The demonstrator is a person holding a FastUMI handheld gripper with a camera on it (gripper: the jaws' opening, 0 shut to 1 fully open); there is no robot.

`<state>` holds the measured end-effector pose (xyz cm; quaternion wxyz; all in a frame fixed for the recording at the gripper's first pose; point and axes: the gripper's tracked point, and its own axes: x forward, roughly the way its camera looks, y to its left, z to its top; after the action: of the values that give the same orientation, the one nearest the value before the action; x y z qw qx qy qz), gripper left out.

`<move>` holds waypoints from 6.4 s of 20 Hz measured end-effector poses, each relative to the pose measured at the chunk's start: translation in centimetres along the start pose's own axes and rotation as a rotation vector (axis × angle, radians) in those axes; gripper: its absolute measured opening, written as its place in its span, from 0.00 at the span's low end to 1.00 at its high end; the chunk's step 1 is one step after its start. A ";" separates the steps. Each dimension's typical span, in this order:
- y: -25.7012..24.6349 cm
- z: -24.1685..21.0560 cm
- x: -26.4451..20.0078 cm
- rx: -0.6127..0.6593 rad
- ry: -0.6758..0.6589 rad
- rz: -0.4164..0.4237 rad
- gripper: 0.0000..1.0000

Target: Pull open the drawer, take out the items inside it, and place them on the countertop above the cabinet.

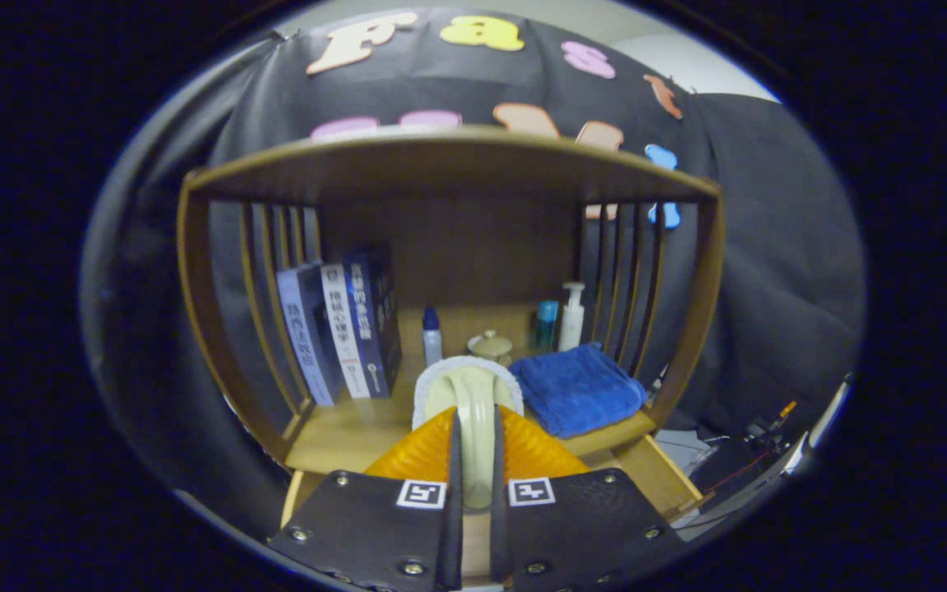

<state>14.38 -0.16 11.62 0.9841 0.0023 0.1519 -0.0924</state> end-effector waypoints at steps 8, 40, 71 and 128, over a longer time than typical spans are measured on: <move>2.2 -7.5 9.6 -0.095 0.325 0.026 0.14; 4.0 -3.3 13.1 -0.020 0.056 0.110 0.97; -3.7 -11.6 -16.7 0.088 -0.287 0.095 0.97; -1.3 -21.5 2.4 0.127 -0.260 0.205 0.99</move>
<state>10.01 -1.20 -9.60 0.9975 0.0681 0.0162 -0.0005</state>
